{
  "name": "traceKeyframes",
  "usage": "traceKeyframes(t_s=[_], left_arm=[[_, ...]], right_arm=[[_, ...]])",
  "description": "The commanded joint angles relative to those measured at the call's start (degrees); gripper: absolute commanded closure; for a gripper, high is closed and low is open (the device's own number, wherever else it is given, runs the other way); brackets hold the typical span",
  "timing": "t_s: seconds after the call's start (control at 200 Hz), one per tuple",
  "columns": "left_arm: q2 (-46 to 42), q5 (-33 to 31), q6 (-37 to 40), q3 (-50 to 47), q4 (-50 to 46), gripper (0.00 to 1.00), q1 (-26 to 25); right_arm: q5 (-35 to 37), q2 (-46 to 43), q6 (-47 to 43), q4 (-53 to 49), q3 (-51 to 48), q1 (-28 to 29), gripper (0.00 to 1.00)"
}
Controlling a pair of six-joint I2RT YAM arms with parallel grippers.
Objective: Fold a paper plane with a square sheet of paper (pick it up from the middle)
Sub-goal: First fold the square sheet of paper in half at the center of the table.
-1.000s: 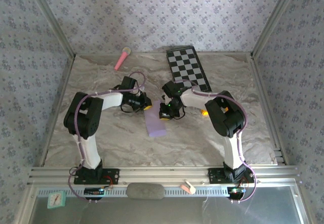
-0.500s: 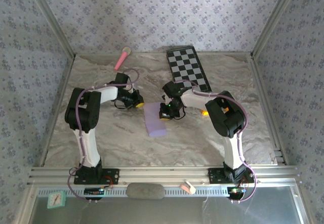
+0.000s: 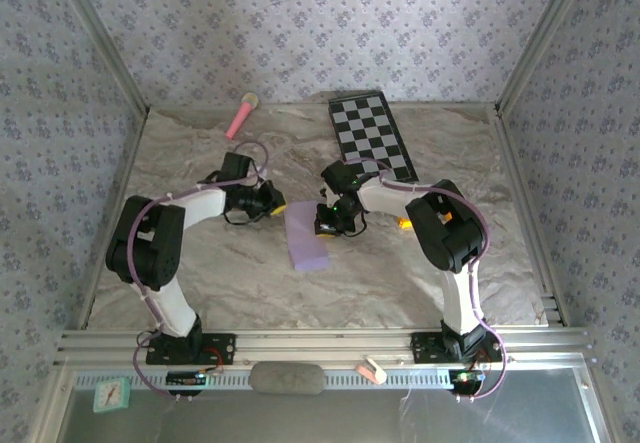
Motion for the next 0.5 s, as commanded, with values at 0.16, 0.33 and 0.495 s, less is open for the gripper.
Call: traceKeyframes(t_s=[0.16, 0.33, 0.495], left_arm=[[4.02, 1.19, -4.88, -1.18, 3.08, 0.91, -3.85], [6.08, -3.44, -0.86, -0.91, -1.2, 0.92, -2.88], [7.52, -5.24, 2.73, -1.33, -2.31, 0.93, 1.41]], right_arm=[[13.9, 10.25, -0.67, -7.05, -6.84, -0.03, 0.91], [14.1, 10.12, -0.51, -6.86, -7.44, -0.07, 0.91], [14.3, 10.18, -0.5, -6.61, -7.97, -0.08, 0.91]])
